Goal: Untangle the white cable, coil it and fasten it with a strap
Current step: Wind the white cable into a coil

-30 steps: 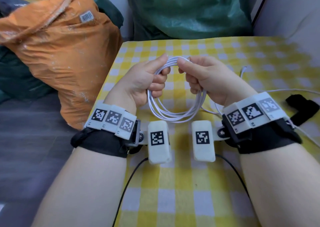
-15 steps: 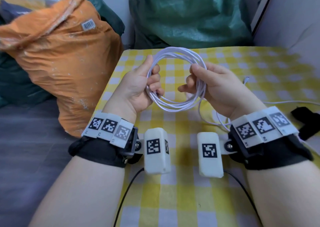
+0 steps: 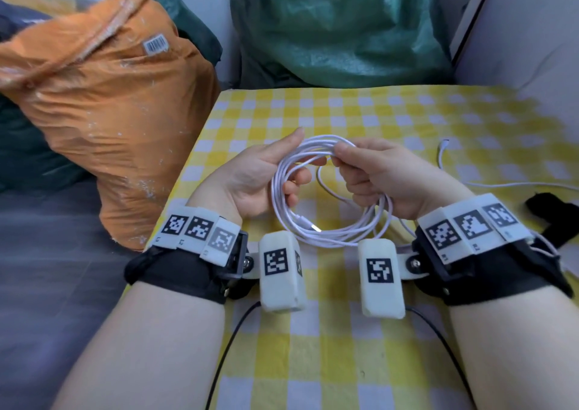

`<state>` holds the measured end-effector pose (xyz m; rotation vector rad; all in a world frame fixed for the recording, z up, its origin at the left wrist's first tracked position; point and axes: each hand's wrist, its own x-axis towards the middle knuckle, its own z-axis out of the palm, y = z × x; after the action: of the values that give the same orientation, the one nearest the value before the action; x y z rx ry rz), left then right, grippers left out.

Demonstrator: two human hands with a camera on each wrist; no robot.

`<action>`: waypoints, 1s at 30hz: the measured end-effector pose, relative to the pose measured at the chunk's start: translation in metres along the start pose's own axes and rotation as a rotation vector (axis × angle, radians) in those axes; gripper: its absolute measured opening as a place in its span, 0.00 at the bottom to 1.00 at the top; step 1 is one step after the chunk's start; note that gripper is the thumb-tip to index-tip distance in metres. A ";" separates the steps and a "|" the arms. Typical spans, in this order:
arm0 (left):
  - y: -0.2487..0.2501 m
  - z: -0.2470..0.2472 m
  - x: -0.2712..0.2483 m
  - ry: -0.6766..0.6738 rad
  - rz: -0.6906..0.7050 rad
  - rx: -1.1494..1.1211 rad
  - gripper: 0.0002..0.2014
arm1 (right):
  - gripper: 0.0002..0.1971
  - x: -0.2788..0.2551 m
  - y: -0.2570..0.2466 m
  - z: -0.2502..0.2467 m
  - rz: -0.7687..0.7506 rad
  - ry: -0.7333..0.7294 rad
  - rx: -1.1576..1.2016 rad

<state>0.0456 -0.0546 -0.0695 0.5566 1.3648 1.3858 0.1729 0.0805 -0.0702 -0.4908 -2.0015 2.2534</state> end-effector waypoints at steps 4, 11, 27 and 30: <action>0.001 0.000 -0.001 -0.035 -0.002 0.008 0.21 | 0.14 0.000 0.000 0.001 -0.003 0.014 -0.029; 0.004 -0.002 0.002 0.018 0.043 -0.130 0.21 | 0.11 0.000 0.000 0.001 -0.076 0.082 -0.072; 0.022 -0.013 -0.005 0.177 0.265 -0.301 0.21 | 0.23 -0.003 -0.016 -0.019 -0.158 0.289 -0.314; 0.028 -0.015 -0.011 0.272 0.308 -0.288 0.20 | 0.12 -0.005 -0.020 -0.026 -0.186 0.318 -0.442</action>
<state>0.0260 -0.0641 -0.0437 0.4074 1.2937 1.9293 0.1825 0.1064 -0.0517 -0.6200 -2.2536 1.5145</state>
